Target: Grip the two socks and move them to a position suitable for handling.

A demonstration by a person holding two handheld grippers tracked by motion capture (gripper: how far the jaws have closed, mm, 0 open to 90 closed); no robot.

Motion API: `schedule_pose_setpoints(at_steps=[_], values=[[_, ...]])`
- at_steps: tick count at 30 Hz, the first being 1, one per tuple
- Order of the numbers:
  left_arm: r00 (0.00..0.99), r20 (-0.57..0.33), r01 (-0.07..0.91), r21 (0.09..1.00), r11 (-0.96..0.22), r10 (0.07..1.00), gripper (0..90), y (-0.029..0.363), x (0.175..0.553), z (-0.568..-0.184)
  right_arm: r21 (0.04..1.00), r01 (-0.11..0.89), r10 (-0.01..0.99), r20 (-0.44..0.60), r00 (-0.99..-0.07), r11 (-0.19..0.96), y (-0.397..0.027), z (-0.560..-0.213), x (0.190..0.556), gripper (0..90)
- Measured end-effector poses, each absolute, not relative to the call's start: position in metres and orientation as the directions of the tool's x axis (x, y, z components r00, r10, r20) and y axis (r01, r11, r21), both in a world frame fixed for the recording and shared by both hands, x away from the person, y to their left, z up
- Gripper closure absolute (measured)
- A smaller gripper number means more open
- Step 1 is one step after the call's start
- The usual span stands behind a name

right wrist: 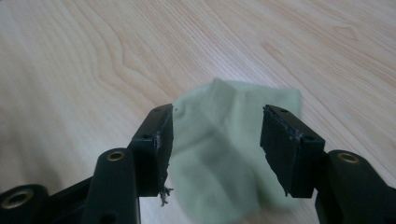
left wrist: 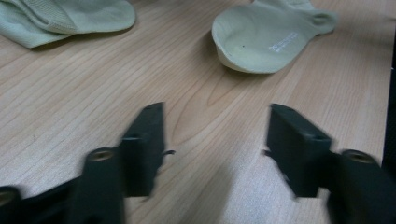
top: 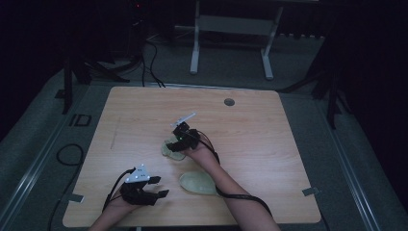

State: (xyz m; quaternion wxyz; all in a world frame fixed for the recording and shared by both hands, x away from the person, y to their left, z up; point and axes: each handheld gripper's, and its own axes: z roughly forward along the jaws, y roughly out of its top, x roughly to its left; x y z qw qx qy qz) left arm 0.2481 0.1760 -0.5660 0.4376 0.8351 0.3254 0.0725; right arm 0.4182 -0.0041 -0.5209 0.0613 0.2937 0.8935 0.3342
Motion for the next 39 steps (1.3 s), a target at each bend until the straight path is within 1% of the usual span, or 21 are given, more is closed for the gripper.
schedule_pose_setpoints(at_steps=[1,2,3,4,5,6,10,11,12,13,14,15,16,17,19,22,27,31,34,37,39], values=[[0.778,-0.164,0.480,0.778,-0.405,0.607,31.7,0.176,0.248,-0.566,0.633,0.484,0.566,0.087,-0.820,0.604,-0.004,-0.521,0.418,43.8],[0.777,-0.165,0.482,0.778,-0.404,0.608,27.0,0.175,0.248,-0.566,0.623,0.492,0.567,0.094,-0.819,0.608,0.006,-0.527,0.422,42.4],[0.781,-0.168,0.480,0.778,-0.405,0.602,27.0,0.175,0.248,-0.566,0.623,0.492,0.567,0.094,-0.819,0.608,0.006,-0.527,0.422,42.4],[0.780,-0.168,0.481,0.777,-0.406,0.603,17.6,0.174,0.248,-0.566,0.611,0.506,0.574,0.099,-0.813,0.610,0.014,-0.533,0.425,42.1],[0.782,-0.165,0.478,0.777,-0.409,0.601,17.6,0.173,0.248,-0.565,0.611,0.506,0.574,0.099,-0.813,0.610,0.014,-0.533,0.425,42.1],[0.782,-0.166,0.476,0.781,-0.405,0.601,13.8,0.173,0.248,-0.565,0.598,0.507,0.585,0.077,-0.807,0.620,0.021,-0.539,0.426,42.1],[0.761,-0.156,0.478,0.792,-0.380,0.630,13.7,0.176,0.248,-0.564,0.577,0.518,0.597,0.064,-0.799,0.631,0.027,-0.548,0.429,44.3],[0.757,-0.157,0.478,0.796,-0.373,0.635,13.8,0.177,0.249,-0.563,0.579,0.501,0.611,0.006,-0.792,0.644,0.030,-0.550,0.428,51.2],[0.752,-0.156,0.477,0.800,-0.365,0.641,13.8,0.178,0.249,-0.563,0.577,0.493,0.611,-0.014,-0.791,0.651,0.031,-0.550,0.427,55.9],[0.743,-0.150,0.475,0.805,-0.356,0.652,13.8,0.180,0.249,-0.563,0.577,0.493,0.611,-0.014,-0.791,0.651,0.031,-0.550,0.427,55.9],[0.739,-0.148,0.472,0.810,-0.349,0.658,13.8,0.181,0.249,-0.562,0.578,0.474,0.612,-0.056,-0.789,0.664,0.032,-0.551,0.426,62.5],[0.735,-0.153,0.472,0.815,-0.336,0.661,13.8,0.183,0.249,-0.562,0.579,0.476,0.615,-0.056,-0.787,0.662,0.031,-0.551,0.426,71.5],[0.726,-0.154,0.473,0.820,-0.324,0.670,13.8,0.184,0.249,-0.561,0.579,0.476,0.615,-0.056,-0.787,0.662,0.031,-0.551,0.426,71.5],[0.721,-0.158,0.475,0.821,-0.315,0.675,13.7,0.185,0.250,-0.561,0.580,0.474,0.619,-0.067,-0.783,0.662,0.031,-0.550,0.426,76.9],[0.706,-0.173,0.486,0.824,-0.292,0.687,13.6,0.187,0.251,-0.562,0.581,0.492,0.628,-0.042,-0.777,0.648,0.027,-0.550,0.429,81.0],[0.703,-0.165,0.483,0.825,-0.294,0.692,13.6,0.188,0.251,-0.562,0.582,0.493,0.630,-0.043,-0.775,0.647,0.025,-0.547,0.430,81.6],[0.699,-0.173,0.489,0.824,-0.287,0.694,13.6,0.189,0.252,-0.563,0.615,0.488,0.634,-0.025,-0.773,0.619,0.011,-0.525,0.428,81.9],[0.685,-0.181,0.496,0.825,-0.270,0.705,13.7,0.190,0.253,-0.563,0.648,0.474,0.654,-0.049,-0.755,0.596,-0.012,-0.497,0.425,81.8],[0.677,-0.188,0.499,0.828,-0.257,0.711,13.7,0.191,0.254,-0.562,0.658,0.468,0.662,-0.064,-0.746,0.591,-0.023,-0.488,0.424,81.8],[0.676,-0.189,0.502,0.825,-0.258,0.712,14.0,0.191,0.254,-0.563,0.673,0.481,0.691,-0.060,-0.721,0.561,-0.050,-0.475,0.422,81.9],[0.675,-0.189,0.506,0.823,-0.260,0.714,14.0,0.190,0.255,-0.564,0.677,0.494,0.703,-0.050,-0.709,0.546,-0.056,-0.473,0.421,81.8]])
